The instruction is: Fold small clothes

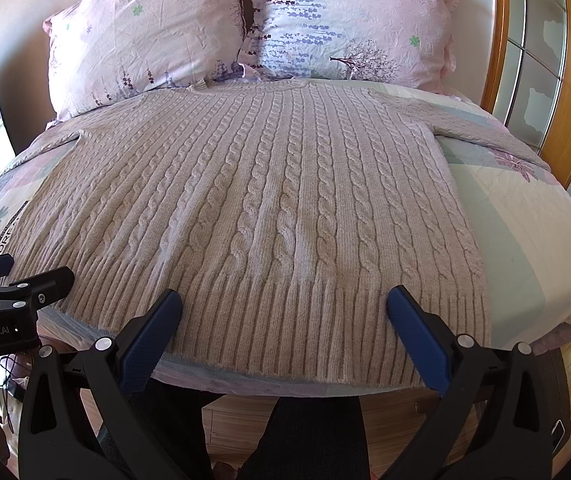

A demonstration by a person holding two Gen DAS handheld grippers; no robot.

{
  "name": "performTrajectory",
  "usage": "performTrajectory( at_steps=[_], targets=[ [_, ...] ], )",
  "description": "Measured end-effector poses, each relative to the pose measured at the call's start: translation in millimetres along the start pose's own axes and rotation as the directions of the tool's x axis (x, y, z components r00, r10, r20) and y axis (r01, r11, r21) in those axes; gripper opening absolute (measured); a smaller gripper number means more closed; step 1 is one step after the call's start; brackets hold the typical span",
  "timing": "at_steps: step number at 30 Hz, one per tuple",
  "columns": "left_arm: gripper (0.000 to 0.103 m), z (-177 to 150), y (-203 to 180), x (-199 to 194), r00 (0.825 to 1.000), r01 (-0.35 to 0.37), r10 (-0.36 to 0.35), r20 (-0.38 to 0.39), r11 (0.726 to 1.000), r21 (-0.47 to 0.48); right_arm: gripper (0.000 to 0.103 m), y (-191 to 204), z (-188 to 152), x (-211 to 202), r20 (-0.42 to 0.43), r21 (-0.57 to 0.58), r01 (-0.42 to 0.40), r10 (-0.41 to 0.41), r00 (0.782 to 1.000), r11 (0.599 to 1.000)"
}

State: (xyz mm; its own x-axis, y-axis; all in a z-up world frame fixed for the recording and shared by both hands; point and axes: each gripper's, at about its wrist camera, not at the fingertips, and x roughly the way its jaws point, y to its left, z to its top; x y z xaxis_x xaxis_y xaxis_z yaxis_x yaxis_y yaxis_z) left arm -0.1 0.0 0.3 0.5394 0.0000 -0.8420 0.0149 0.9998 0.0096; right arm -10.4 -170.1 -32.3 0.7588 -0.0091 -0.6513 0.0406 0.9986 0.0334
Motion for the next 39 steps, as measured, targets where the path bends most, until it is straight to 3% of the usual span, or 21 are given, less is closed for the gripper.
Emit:
performTrajectory(
  at_steps=[39],
  targets=[
    [0.101,0.5,1.4,-0.1,1.0,0.0,0.0,0.002,1.0,0.002,0.102,-0.2,0.6,0.9,-0.002,0.0,0.001,-0.001,1.0,1.0]
  ],
)
